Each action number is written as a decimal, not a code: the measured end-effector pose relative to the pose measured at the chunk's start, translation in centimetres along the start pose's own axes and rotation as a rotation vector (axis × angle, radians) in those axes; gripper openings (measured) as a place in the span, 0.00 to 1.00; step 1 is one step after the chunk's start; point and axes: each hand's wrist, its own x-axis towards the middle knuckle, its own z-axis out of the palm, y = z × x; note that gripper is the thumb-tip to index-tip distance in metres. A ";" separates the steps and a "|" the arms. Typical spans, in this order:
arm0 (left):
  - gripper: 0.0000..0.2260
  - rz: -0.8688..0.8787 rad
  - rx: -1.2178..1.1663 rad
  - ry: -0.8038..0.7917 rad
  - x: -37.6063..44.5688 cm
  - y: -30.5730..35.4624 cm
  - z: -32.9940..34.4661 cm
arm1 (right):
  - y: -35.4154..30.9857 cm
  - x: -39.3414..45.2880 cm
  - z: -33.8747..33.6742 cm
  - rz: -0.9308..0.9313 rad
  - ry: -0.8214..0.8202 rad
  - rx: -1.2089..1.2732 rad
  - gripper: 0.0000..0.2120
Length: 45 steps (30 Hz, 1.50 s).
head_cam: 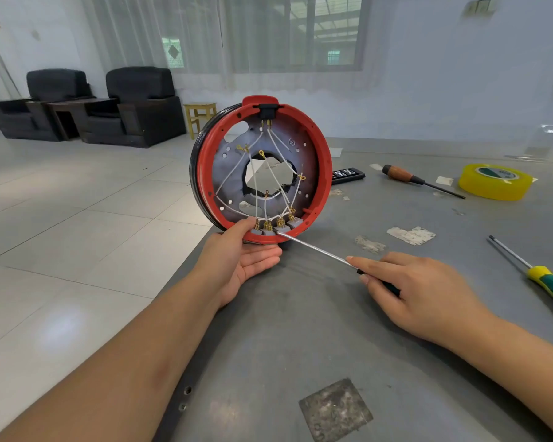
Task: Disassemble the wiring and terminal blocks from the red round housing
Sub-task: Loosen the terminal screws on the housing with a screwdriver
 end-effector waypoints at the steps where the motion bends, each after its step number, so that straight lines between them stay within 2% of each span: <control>1: 0.15 0.001 0.005 0.008 0.0 0.0 0.0 | 0.0 0.1 -0.1 -0.006 0.000 -0.003 0.20; 18: 0.08 0.062 0.066 0.069 -0.2 -0.3 0.7 | -0.4 0.2 -1.1 -0.012 -0.074 -0.076 0.21; 30: 0.05 0.116 0.103 0.052 -0.1 -0.6 0.9 | -0.5 0.7 -2.0 0.014 -0.133 -0.077 0.22; 34: 0.02 0.084 0.109 0.041 -0.1 -0.4 0.8 | -0.6 0.5 -1.9 0.022 -0.169 -0.073 0.23; 45: 0.07 -0.043 0.066 -0.020 -0.2 0.1 0.6 | -1.1 -0.2 -0.6 0.095 -0.130 0.105 0.22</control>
